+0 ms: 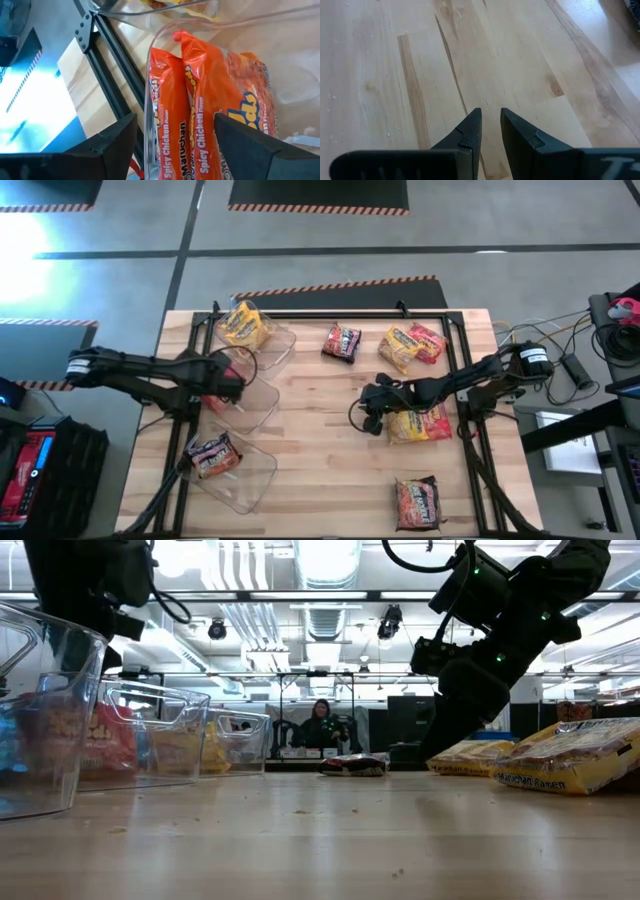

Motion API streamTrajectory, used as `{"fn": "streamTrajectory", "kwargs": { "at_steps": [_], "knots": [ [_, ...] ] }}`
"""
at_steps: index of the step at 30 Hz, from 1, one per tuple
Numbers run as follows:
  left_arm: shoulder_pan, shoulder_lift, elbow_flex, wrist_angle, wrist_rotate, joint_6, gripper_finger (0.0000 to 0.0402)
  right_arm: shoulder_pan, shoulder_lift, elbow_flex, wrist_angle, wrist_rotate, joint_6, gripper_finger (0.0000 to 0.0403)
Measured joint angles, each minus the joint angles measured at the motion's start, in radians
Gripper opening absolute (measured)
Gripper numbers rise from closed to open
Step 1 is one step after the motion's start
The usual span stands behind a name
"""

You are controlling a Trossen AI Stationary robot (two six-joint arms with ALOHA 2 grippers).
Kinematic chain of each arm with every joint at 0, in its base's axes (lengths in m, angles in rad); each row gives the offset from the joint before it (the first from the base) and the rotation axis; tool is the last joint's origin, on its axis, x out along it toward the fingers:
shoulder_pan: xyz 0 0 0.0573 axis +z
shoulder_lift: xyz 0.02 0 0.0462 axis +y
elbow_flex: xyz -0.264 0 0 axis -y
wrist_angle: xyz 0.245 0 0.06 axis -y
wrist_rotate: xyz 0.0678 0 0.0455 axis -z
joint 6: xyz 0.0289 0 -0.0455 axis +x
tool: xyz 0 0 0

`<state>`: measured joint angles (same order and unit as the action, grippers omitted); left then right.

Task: Sort Maruchan noodles
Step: Put the orange noodles pack into the middle transparent bin, then put the yellow noodles pack into the top transparent bin

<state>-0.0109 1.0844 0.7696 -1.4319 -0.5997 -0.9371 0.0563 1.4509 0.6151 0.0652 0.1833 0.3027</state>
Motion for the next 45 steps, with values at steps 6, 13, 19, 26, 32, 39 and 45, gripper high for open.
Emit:
{"fn": "streamTrajectory", "kwargs": {
  "at_steps": [6,13,19,26,32,39,45],
  "knots": [
    [-0.001,0.009,0.031,0.009,0.009,0.0,0.0245,0.0,0.0,0.0,0.0,0.0,0.0,0.0063],
    [-0.004,-0.006,0.191,0.149,0.007,0.101,0.0245,0.0,0.0,0.0,0.0,0.0,0.0,0.0063],
    [-0.036,0.021,0.127,0.656,0.058,0.302,0.0245,0.0,0.0,0.0,0.0,0.0,0.0,0.0063],
    [-0.162,0.17,-0.036,1.331,0.078,0.434,0.0245,0.0,0.0,0.0,0.0,0.0,0.0,0.0063],
    [-0.235,0.333,-0.041,1.486,-0.038,0.443,0.0245,0.0,0.0,0.0,0.0,0.0,0.0,0.0063],
    [-0.26,0.432,0.039,1.499,-0.02,0.485,0.0245,0.0,0.0,0.0,0.0,0.0,0.0,0.0063],
    [-0.27,0.495,0.073,1.526,-0.019,0.483,0.0245,0.0,0.0,0.0,0.0,0.0,0.0,0.0063]
  ]
}}
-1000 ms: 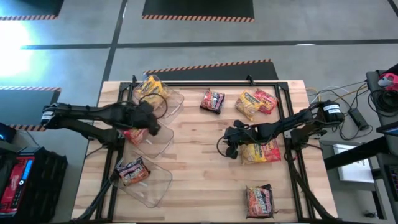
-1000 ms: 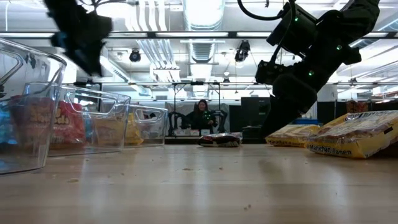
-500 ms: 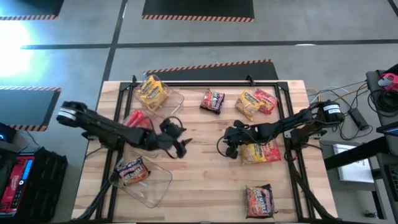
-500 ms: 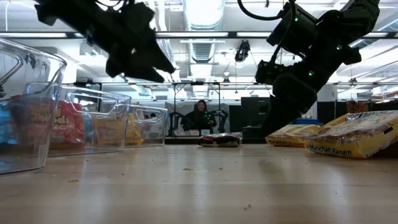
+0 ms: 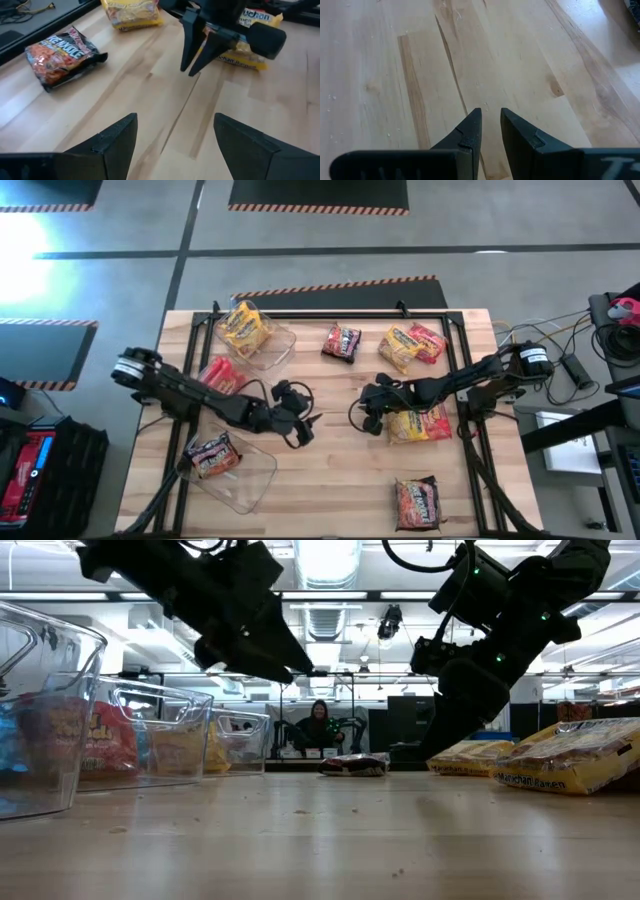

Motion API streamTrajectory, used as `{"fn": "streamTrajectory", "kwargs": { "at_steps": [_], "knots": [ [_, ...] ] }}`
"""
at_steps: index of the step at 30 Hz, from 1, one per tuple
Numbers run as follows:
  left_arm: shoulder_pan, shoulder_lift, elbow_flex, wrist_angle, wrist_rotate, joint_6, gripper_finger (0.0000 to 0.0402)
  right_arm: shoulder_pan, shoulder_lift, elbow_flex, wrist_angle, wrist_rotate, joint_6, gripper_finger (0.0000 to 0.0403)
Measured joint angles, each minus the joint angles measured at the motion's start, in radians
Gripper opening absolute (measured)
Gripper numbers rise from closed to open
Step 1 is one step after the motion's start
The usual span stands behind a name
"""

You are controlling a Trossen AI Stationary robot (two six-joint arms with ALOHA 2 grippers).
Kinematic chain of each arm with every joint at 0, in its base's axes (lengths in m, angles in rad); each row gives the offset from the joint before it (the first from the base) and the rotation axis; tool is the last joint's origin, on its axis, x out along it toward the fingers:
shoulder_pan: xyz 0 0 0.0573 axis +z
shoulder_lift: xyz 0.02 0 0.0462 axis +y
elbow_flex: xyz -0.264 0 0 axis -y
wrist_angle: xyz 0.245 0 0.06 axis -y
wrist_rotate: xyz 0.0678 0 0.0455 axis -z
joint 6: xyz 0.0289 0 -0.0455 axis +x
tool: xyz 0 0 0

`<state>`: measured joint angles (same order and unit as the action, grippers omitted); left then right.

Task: Sort Maruchan noodles
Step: Put the yellow noodles pack into the top transparent bin

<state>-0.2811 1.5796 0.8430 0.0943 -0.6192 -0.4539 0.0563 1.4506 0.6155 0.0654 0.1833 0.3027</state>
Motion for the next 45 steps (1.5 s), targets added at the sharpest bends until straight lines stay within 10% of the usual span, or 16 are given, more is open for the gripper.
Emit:
{"fn": "streamTrajectory", "kwargs": {
  "at_steps": [45],
  "knots": [
    [0.006,0.102,0.058,0.085,0.088,0.06,0.0245,0.002,0.0,0.0,0.109,-0.024,0.436,0.0063]
  ]
}}
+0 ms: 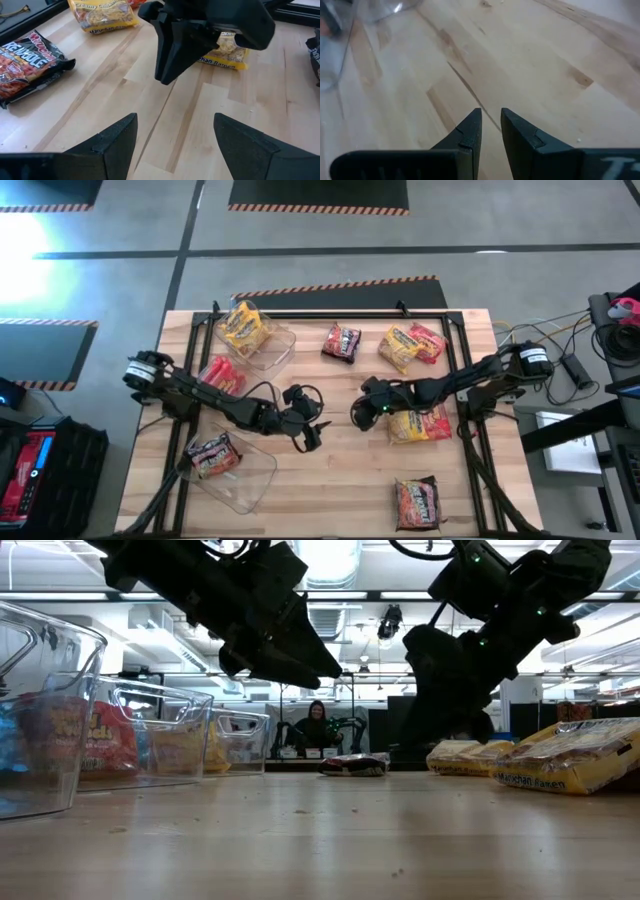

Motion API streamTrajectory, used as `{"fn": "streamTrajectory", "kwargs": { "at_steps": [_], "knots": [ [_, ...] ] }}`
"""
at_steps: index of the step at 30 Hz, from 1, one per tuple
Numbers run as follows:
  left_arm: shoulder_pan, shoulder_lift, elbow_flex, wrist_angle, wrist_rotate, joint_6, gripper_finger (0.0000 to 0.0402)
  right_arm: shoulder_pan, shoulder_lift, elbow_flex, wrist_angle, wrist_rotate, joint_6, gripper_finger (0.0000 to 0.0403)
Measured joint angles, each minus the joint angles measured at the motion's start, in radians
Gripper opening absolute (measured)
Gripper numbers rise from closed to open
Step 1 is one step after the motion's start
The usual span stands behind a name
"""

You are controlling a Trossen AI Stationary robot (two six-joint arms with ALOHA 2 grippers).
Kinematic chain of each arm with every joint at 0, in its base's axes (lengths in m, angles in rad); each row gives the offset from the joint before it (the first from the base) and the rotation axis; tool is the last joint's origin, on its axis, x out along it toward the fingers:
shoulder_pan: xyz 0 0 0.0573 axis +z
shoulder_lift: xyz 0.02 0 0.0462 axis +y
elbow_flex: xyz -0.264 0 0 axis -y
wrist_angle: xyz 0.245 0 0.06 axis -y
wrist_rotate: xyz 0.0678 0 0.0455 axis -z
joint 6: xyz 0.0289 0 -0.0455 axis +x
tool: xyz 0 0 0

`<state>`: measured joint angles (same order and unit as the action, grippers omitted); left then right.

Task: Sort Maruchan noodles
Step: Put the yellow noodles pack into the top transparent bin

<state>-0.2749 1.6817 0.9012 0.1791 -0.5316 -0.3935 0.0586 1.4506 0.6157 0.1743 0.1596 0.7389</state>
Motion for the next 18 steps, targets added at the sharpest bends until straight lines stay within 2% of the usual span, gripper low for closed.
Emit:
{"fn": "streamTrajectory", "kwargs": {
  "at_steps": [3,5,12,16,18],
  "knots": [
    [0.0,0.0,0.0,0.0,0.002,0.0,0.0245,0.0,0.0,0.0,0.016,0.019,-0.005,0.0063],
    [0.0,0.0,0.0,0.0,0.028,0.0,0.0245,0.0,-0.002,0.0,0.018,-0.004,0.036,0.0063],
    [-0.008,0.0,0.0,-0.004,0.073,0.004,0.0245,-0.008,-0.003,0.0,0.0,-0.209,0.146,0.0063],
    [-0.008,0.0,0.0,-0.003,0.076,0.051,0.0245,0.004,-0.037,-0.001,-0.015,-0.38,0.245,0.0063],
    [-0.008,0.0,0.0,0.004,0.081,0.068,0.0245,0.028,-0.07,-0.001,-0.042,-0.4,0.29,0.0063]
  ]
}}
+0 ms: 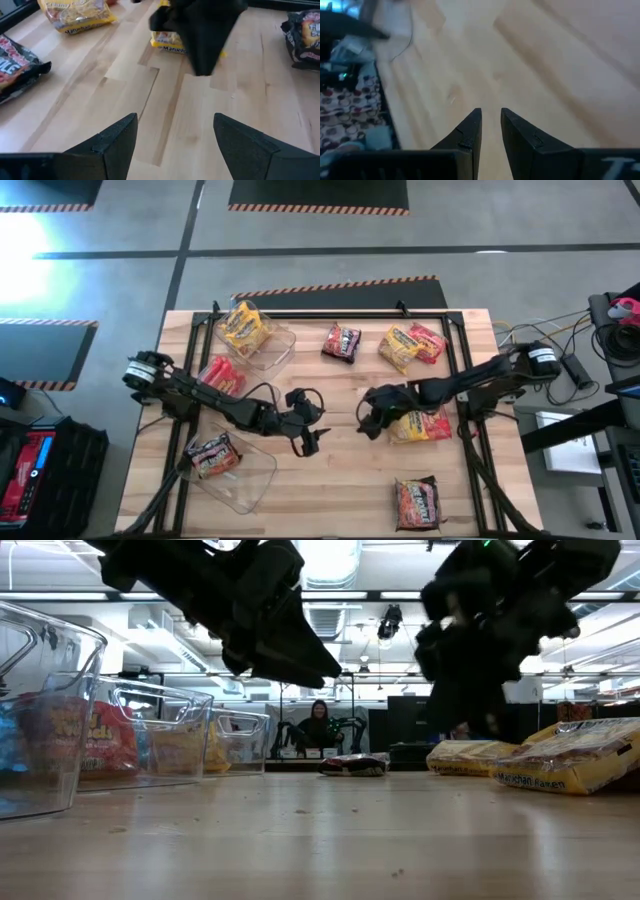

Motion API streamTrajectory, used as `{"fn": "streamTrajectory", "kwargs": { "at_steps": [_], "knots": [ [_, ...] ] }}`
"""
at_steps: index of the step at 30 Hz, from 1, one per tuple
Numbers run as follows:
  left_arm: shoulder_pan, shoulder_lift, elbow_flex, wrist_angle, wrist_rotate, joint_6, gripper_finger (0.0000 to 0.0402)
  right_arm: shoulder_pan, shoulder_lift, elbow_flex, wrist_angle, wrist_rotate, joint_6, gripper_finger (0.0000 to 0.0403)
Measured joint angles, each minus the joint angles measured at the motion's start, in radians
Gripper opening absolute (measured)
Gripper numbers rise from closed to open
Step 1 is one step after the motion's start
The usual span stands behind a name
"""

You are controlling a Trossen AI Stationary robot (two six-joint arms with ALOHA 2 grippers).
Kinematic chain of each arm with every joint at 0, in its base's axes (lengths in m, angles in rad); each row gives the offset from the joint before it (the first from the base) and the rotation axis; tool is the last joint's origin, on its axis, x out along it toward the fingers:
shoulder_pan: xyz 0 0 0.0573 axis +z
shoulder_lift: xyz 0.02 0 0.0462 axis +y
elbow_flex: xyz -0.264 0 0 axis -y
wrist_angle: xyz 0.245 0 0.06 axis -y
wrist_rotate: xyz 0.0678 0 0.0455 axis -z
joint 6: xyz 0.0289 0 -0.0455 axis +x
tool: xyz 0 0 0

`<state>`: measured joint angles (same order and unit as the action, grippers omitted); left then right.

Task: Sort Maruchan noodles
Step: Put the yellow noodles pack into the top transparent bin

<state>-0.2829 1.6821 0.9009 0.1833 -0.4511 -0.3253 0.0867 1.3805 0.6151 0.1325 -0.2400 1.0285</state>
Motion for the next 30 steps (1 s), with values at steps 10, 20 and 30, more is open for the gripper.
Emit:
{"fn": "streamTrajectory", "kwargs": {
  "at_steps": [10,20,30],
  "knots": [
    [-0.001,0.139,0.02,0.167,0.0,0.026,0.0245,0.126,-0.231,0.001,-0.326,0.226,0.111,0.0063],
    [0.024,0.301,0.18,0.177,-0.008,0.123,0.0245,0.208,-0.271,0.0,-0.419,0.241,0.219,0.0063],
    [0.079,0.47,0.329,0.175,0.012,0.134,0.0245,0.224,-0.401,0.0,-0.66,0.234,0.319,0.0063]
  ]
}}
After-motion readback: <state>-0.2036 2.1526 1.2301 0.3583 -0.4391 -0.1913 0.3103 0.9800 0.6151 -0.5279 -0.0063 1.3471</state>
